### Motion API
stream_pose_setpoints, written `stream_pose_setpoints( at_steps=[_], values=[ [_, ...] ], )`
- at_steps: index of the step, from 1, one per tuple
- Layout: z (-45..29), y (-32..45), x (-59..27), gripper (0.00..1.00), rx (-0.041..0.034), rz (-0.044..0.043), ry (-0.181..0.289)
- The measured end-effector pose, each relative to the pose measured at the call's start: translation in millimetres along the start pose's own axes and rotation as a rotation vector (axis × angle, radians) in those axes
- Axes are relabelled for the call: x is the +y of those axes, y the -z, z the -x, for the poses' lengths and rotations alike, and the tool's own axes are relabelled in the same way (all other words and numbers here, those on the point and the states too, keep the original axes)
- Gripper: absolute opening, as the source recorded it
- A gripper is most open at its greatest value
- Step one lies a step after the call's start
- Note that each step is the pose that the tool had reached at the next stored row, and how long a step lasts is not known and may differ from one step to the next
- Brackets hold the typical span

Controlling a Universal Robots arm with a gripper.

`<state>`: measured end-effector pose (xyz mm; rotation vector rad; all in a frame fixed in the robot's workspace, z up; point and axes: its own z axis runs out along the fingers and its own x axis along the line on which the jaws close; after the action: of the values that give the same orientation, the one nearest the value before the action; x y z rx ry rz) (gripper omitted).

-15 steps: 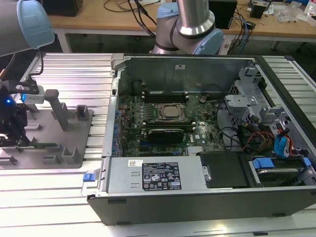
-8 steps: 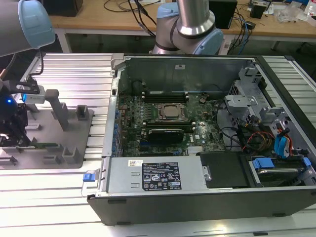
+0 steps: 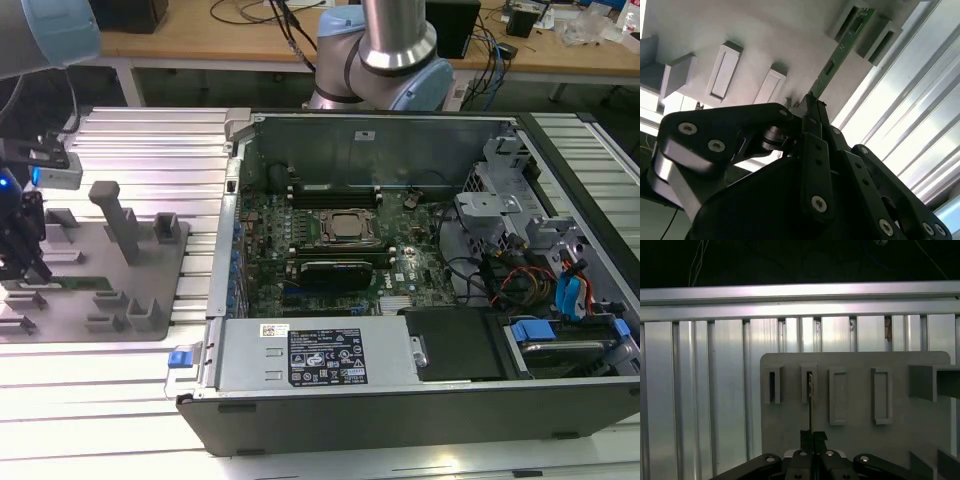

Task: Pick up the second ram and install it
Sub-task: 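Pick up the second ram and move it above second insertion slot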

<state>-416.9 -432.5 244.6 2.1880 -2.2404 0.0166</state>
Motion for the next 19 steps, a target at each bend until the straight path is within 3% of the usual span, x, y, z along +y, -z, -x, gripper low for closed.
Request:
stream_pose_setpoints(
  at_steps=[4,11,19],
  values=[
    [0.2,18.4,0.0,0.09,0.0005,0.0000,0.000],
    [1.7,35.1,0.1,0.09,0.0005,0.0000,0.000],
    [3.4,93.8,0.0,0.09,0.0014,0.0000,0.000]
  ],
)
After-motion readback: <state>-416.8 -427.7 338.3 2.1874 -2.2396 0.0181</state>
